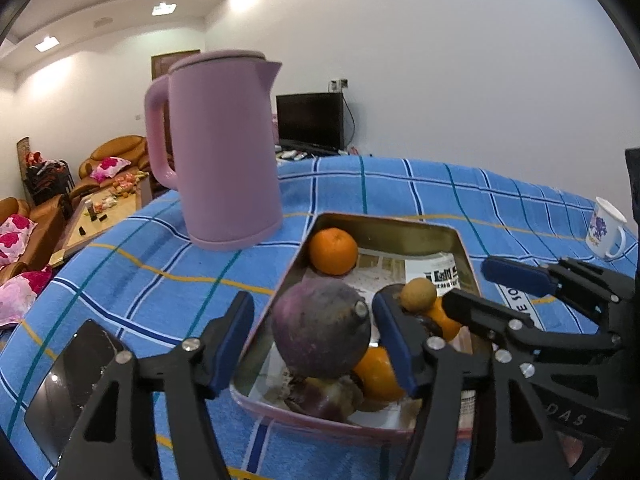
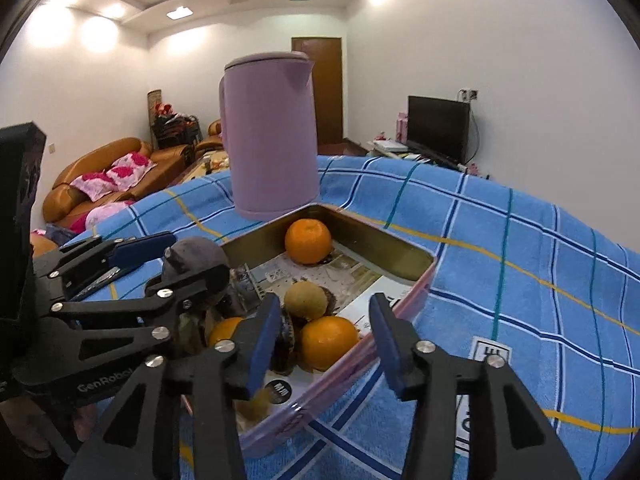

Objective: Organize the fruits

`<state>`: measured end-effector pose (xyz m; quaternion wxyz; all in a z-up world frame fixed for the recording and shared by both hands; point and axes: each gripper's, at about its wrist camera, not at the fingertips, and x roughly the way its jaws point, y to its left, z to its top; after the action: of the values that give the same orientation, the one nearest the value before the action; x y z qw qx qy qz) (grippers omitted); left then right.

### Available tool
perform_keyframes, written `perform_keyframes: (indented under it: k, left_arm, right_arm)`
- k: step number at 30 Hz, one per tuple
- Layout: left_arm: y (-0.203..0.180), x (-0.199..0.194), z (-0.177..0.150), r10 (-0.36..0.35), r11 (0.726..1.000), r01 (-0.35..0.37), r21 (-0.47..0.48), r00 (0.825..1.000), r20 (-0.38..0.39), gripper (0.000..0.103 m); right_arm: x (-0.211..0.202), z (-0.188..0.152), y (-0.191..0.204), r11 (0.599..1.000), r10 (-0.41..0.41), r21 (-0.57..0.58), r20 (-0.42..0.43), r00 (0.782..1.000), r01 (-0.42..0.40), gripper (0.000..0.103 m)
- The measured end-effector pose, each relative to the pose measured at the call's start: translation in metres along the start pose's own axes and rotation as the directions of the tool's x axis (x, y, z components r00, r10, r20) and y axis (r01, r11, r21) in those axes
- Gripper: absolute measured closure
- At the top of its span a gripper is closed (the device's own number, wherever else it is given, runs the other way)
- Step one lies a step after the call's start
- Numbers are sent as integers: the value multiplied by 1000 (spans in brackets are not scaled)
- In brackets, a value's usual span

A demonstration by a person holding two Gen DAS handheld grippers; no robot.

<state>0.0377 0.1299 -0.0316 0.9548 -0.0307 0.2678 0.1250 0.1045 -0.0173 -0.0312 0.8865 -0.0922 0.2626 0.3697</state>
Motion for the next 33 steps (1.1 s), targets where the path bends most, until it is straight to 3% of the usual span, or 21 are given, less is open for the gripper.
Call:
perform_keyframes:
  k: [6, 11, 13, 17, 21, 25, 33]
  left_arm:
    - [-1, -11, 0, 13, 1000, -14, 5, 998, 62, 25]
    - [-5, -16, 1, 21, 1000, -22, 18, 995, 95, 21]
    - [-4, -18, 1, 30, 999, -31, 14, 994, 104, 12]
    - [-2, -21, 0, 34, 999, -35, 5, 993, 116, 11]
    - [-2, -21, 0, 36, 999, -37, 4, 992, 117, 11]
    - [0, -22, 0, 38, 999, -39, 5, 992, 123, 9]
    - [0, -24, -1, 43, 999, -44, 8, 991, 128, 8]
  right_arm:
    - [-20, -2, -7, 998, -56, 42, 100, 993, 52, 34]
    - [-31, -4, -13, 991, -122, 81, 140, 983, 111, 33]
    - [-33, -5, -17, 986, -145, 99, 144, 979, 132, 33]
    - [-36, -6, -24, 976, -193, 133, 146, 970, 174, 33]
    - [-35, -6, -26, 972, -205, 140, 136, 969, 186, 32]
    - [-35, -6, -26, 972, -211, 136, 133, 968, 193, 25]
    - [-35, -7, -28, 971, -212, 139, 136, 968, 193, 24]
